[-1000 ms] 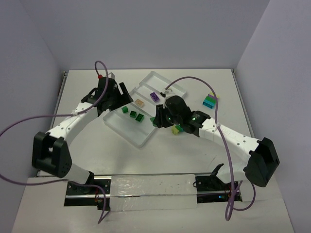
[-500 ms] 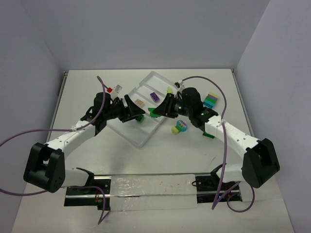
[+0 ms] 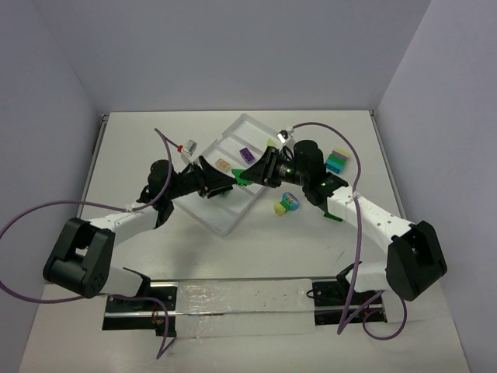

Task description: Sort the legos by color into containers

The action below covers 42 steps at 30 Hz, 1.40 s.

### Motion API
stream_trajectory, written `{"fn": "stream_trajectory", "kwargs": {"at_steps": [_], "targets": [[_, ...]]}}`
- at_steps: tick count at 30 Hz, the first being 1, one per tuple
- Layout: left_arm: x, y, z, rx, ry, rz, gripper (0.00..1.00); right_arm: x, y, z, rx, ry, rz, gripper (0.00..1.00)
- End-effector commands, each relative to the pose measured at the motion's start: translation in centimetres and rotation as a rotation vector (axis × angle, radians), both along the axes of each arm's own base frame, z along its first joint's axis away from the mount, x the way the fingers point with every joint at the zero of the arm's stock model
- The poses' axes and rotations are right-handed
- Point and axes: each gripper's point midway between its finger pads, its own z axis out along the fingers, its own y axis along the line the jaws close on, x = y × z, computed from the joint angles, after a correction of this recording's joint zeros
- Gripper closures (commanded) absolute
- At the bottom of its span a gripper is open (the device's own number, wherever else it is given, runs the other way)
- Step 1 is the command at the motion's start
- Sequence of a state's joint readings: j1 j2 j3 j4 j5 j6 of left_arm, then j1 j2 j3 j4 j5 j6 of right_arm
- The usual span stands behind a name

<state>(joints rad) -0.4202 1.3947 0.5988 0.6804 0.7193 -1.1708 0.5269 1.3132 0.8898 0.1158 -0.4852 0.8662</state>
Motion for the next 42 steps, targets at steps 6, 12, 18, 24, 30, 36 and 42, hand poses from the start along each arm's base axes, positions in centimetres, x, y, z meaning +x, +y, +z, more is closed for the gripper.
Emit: {"fn": "stream_trajectory", "kwargs": {"at_steps": [6, 12, 18, 24, 30, 36, 42], "targets": [[-1.2, -0.6, 4.3, -0.175, -0.143, -0.07, 0.34, -0.1, 0.2, 1.8, 0.066, -0.048, 0.027, 0.98], [-1.1, -1.2, 4.7, -0.186, -0.154, -0.09, 0.37, -0.2, 0.5, 2.0, 0.079, -0.046, 0.046, 0.97], [-1.4, -1.6, 4.9, -0.226, -0.138, -0.111, 0.42, -0.4, 0.7, 2.2, 0.096, -0.042, 0.059, 0.97], [-1.4, -1.4, 5.2, -0.263, -0.145, -0.104, 0.53, -0.4, 0.8, 2.1, 0.106, -0.033, 0.068, 0.97], [-1.4, -1.4, 5.3, -0.258, -0.145, -0.1, 0.99, -0.3, 0.8, 1.6, 0.098, -0.023, 0.061, 0.96], [-1.5, -1.3, 4.5, -0.23, -0.137, -0.092, 1.0, 0.0, 0.6, 1.5, 0.079, -0.03, 0.046, 0.86], [-2.0, -1.3, 3.8, -0.225, -0.119, -0.11, 1.0, 0.5, 0.5, 1.7, 0.05, -0.033, 0.04, 0.63]]}}
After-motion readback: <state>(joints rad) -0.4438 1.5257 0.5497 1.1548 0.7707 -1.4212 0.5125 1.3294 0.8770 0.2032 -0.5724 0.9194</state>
